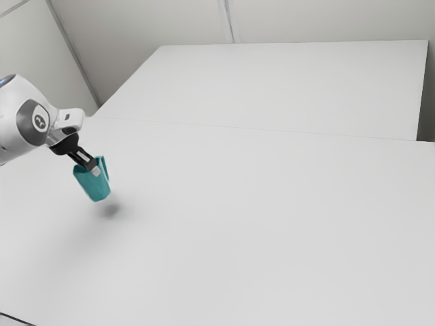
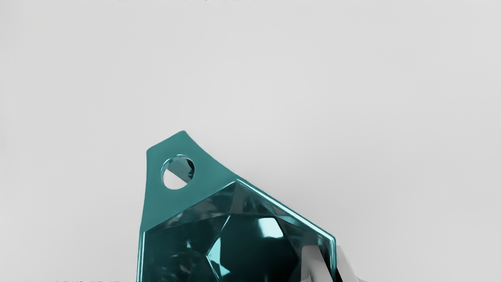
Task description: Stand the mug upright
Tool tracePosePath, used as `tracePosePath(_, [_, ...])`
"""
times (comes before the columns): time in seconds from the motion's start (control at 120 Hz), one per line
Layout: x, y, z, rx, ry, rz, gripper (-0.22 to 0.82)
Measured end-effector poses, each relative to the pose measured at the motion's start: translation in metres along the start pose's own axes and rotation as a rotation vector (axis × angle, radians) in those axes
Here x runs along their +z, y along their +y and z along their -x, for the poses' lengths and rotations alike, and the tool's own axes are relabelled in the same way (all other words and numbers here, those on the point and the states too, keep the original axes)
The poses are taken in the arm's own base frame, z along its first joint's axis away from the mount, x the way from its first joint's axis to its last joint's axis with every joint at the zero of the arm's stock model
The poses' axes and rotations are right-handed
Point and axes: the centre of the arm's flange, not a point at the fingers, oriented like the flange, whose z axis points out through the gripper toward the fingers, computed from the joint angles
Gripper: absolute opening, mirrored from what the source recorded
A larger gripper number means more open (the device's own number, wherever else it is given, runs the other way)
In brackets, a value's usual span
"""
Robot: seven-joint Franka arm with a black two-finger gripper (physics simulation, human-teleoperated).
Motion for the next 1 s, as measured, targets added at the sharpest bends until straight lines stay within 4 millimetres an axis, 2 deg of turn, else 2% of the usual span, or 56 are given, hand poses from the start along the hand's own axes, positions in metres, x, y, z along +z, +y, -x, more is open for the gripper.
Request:
tracePosePath(0.225, [0.008,0.021,-0.023,-0.026,0.026,-0.046,-0.18])
tracePosePath(0.533, [0.068,0.053,-0.048,-0.050,-0.038,-0.030,-0.18])
tracePosePath(0.758, [0.082,0.036,-0.036,-0.136,-0.062,-0.037,-0.17])
tracePosePath(0.925, [0.079,0.046,-0.045,-0.138,-0.049,-0.032,0.18])
tracePosePath(1.0, [0.073,0.051,-0.048,-0.136,-0.039,-0.032,0.31])
